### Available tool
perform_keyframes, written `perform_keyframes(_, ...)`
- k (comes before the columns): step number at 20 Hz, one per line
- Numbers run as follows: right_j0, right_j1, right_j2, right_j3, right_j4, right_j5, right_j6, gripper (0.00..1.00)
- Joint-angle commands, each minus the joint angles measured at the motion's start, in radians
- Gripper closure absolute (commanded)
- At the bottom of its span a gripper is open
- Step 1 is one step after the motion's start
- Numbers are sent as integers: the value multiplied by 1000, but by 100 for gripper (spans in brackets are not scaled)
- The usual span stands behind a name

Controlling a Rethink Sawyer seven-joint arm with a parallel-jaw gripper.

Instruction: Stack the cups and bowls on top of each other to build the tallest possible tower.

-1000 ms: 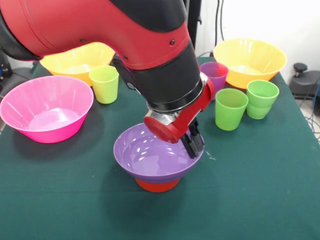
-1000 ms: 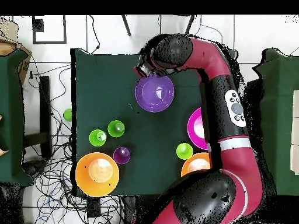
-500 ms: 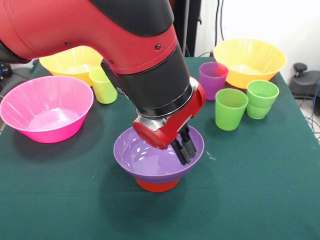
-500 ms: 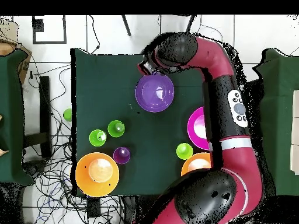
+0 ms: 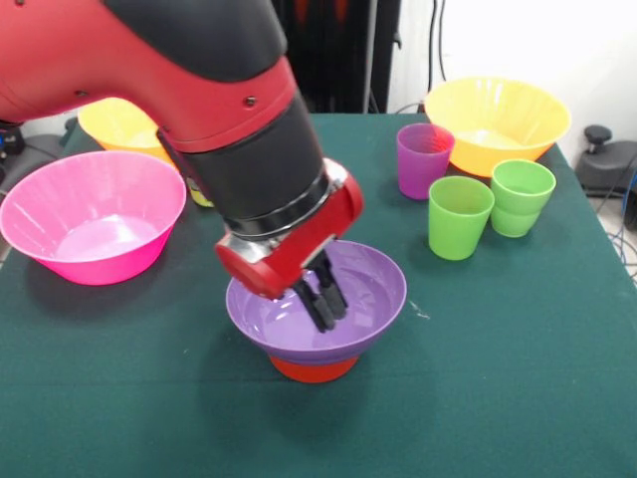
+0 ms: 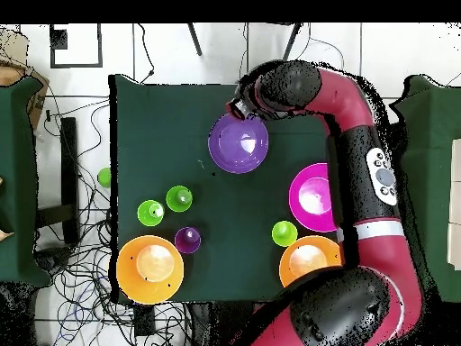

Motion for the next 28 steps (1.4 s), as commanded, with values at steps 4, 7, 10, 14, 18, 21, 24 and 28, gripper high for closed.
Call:
perform_keyframes(4, -36, 37, -23, 125, -44, -101, -106, 100)
perform_keyframes(7, -56, 28, -26, 171, -45, -136, -87, 100)
perform_keyframes(10, -74, 1, -29, 224, -48, -172, -56, 100)
perform_keyframes(14, -95, -28, -33, 309, -54, -241, -6, 100)
perform_keyframes(18, -111, -58, -42, 381, -61, -297, 30, 100)
perform_keyframes(21, -98, -53, -47, 357, -54, -285, 24, 100)
perform_keyframes(24, -91, -54, -50, 353, -48, -283, 27, 100)
perform_keyframes(28, -89, -46, -52, 340, -44, -272, 16, 100)
